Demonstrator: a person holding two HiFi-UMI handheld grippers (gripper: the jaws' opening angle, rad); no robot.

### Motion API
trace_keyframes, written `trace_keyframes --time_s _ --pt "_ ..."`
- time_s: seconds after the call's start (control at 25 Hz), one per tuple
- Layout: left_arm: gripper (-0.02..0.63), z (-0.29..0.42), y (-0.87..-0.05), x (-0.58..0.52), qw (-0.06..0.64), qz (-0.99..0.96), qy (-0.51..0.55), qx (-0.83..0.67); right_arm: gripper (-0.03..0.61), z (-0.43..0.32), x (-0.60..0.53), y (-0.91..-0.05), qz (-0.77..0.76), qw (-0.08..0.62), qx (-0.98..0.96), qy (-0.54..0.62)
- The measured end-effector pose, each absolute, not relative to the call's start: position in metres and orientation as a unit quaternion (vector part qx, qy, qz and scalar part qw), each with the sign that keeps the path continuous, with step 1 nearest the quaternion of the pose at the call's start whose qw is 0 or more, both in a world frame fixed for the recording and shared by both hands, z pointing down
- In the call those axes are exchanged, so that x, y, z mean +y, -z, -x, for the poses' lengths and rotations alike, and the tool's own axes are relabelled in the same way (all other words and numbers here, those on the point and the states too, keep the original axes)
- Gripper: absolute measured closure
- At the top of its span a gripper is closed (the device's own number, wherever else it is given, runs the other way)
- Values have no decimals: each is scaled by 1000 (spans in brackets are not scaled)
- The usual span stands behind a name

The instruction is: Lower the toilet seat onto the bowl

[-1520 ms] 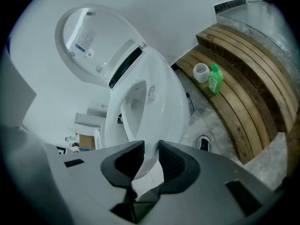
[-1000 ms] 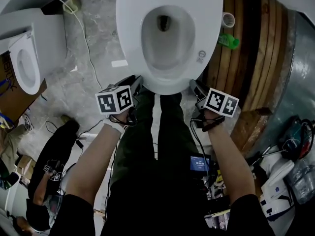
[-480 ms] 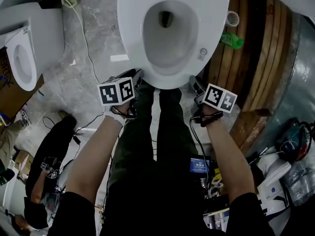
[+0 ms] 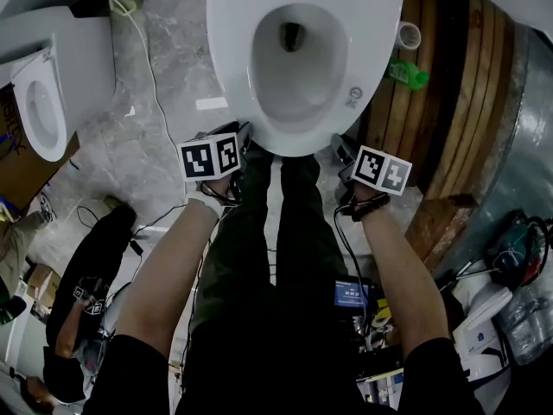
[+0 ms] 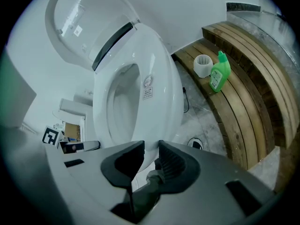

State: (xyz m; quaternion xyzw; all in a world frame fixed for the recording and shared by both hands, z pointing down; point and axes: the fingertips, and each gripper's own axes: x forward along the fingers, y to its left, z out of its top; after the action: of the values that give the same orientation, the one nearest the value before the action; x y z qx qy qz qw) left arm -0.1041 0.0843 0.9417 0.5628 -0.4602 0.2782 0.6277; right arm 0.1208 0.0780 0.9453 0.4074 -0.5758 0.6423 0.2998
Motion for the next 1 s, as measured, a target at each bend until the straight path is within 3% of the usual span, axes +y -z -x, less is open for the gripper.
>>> trace_keyframes --time_s 0.28,0.56,0.72,1.0 --pt "483 112 -934 84 598 -571 -318 -464 471 -129 78 -943 -385 332 -593 -624" --pt "483 113 -876 68 527 -627 -342 -461 486 -152 61 -883 -391 350 -632 -570" --pt "483 116 -811 46 495 -649 -306 -490 506 -160 34 -810 -388 358 -683 -505" --pt "483 97 -628 26 427 -727 -242 -480 515 -160 -37 -589 -416 284 -781 -368"
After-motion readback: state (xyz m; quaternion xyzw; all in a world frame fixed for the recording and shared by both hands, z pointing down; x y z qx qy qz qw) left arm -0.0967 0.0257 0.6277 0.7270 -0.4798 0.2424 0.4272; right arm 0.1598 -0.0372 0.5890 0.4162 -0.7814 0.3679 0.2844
